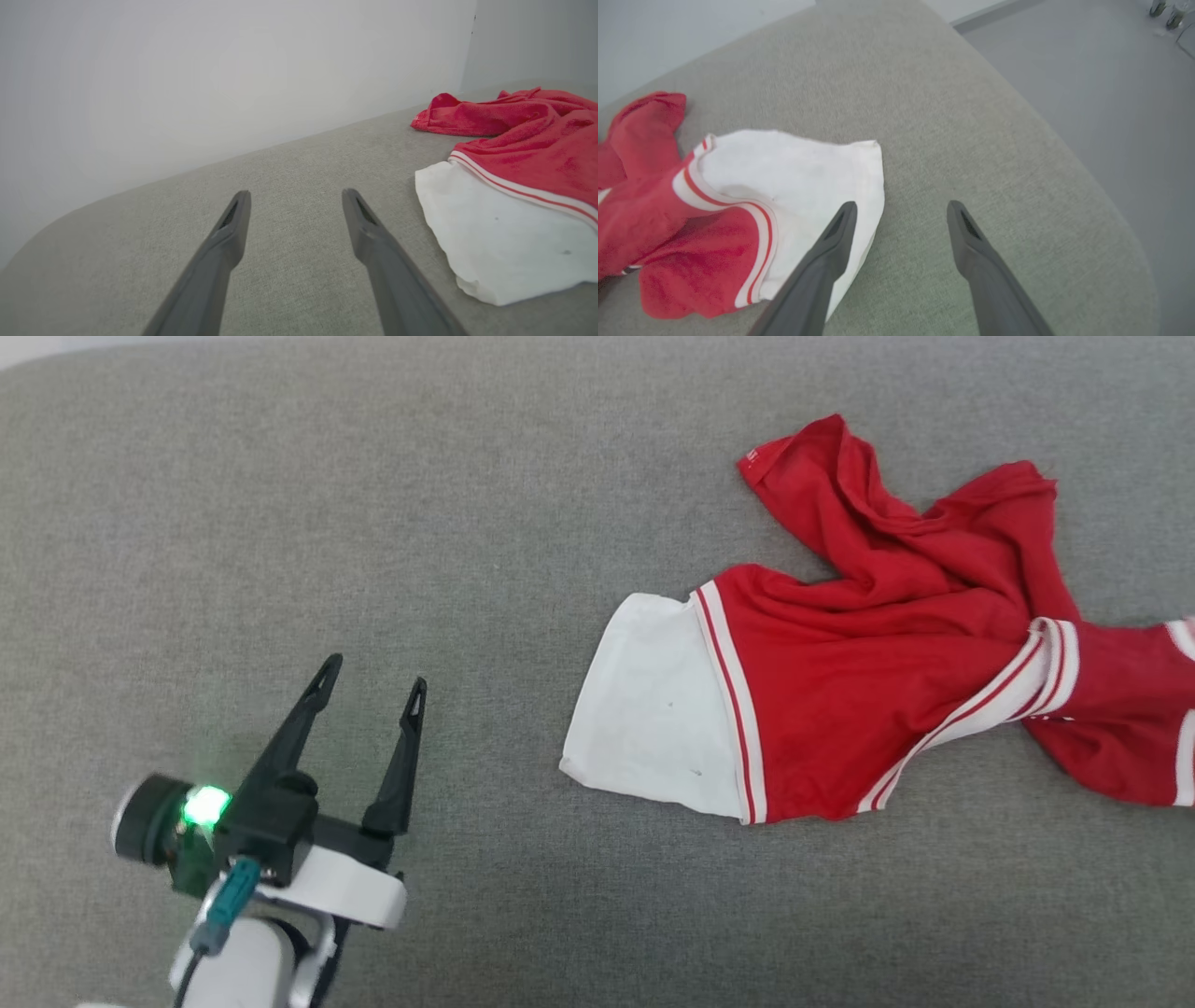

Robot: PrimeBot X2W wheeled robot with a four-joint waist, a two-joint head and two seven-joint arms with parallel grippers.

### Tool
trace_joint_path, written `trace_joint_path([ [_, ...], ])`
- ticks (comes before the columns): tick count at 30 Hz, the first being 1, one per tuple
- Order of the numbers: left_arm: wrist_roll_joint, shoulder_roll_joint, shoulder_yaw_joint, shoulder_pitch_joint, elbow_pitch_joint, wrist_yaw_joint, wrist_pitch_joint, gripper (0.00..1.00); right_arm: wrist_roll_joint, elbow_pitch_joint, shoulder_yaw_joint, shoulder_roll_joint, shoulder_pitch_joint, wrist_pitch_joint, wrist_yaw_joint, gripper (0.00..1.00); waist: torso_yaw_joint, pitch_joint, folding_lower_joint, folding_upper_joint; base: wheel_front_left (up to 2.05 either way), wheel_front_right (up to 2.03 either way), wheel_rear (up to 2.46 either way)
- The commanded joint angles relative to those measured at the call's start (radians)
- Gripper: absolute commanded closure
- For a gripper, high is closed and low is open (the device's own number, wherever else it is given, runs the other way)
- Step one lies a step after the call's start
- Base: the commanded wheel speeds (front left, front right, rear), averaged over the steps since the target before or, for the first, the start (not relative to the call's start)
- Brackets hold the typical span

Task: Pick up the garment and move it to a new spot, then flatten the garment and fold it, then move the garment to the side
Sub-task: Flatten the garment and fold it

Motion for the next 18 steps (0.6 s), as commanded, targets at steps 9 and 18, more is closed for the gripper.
trace_joint_path([
  [9,-0.188,0.34,-0.394,-0.227,0.005,-0.025,0.194,0.0,-0.035,-0.138,-0.015,0.031,0.002,-0.129,0.0,0.0,-0.055,-0.066,0.0,0.0,0.0,0.0,0.0],
  [18,-0.591,0.521,-0.952,-0.549,-0.048,-0.023,0.547,0.0,-0.052,-0.24,0.101,0.056,-0.02,-0.11,0.0,0.0,-0.136,-0.069,0.0,0.0,0.0,0.0,0.0],
])
